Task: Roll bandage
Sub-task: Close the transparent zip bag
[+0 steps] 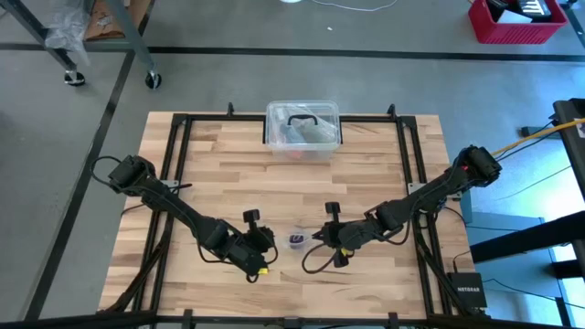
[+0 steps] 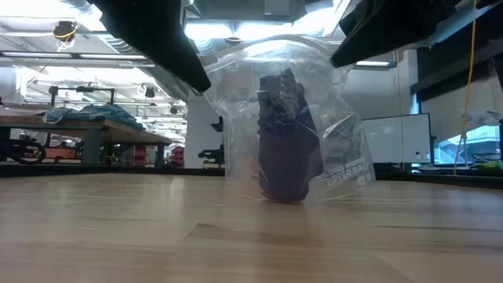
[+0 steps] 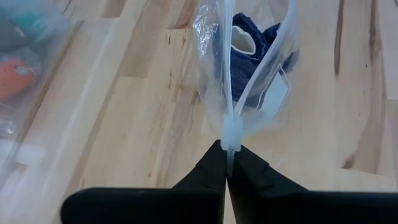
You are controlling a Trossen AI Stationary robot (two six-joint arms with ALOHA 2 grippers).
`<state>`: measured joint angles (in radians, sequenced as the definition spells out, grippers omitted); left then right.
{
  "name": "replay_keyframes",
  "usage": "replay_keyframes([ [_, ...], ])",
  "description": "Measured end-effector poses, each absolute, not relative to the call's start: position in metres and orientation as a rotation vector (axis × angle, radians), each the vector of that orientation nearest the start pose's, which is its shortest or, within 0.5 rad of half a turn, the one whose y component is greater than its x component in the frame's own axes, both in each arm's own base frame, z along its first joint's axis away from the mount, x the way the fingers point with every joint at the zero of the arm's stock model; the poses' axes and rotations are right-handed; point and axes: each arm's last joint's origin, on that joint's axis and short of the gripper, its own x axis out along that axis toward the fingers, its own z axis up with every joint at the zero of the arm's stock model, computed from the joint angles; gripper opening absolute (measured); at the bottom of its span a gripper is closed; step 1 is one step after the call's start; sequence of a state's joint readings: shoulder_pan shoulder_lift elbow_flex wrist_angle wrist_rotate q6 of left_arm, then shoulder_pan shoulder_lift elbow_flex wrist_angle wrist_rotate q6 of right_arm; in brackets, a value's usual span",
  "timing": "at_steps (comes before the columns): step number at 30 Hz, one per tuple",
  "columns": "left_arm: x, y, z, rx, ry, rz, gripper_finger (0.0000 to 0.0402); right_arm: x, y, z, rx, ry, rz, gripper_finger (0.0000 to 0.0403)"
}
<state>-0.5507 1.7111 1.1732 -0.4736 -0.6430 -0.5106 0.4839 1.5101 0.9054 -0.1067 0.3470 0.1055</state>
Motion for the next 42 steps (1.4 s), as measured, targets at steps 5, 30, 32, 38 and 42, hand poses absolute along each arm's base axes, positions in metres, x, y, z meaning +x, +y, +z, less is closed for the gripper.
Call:
replay_keyframes([
  [5, 0.303, -0.168, 0.214, 0.055, 0.773, 0.298, 0.0000, 0.279, 0.135, 0.217, -0.174, 0.667, 0.090, 0.0026],
  [30, 0.309, -0.174, 0.230, -0.025, 0.715, 0.290, 0.0000, 0.360, 0.149, 0.226, -0.267, 0.430, 0.130, 0.0186],
  [32, 0.309, -0.174, 0.230, -0.032, 0.713, 0.291, 0.0000, 0.364, 0.149, 0.223, -0.264, 0.437, 0.128, 0.0177],
  [38, 0.309, -0.174, 0.230, -0.038, 0.709, 0.292, 0.0000, 0.370, 0.151, 0.214, -0.213, 0.462, 0.118, 0.0146],
  [42, 0.310, -0.174, 0.231, -0.041, 0.704, 0.290, 0.0000, 0.372, 0.150, 0.206, -0.212, 0.485, 0.107, 0.0126],
])
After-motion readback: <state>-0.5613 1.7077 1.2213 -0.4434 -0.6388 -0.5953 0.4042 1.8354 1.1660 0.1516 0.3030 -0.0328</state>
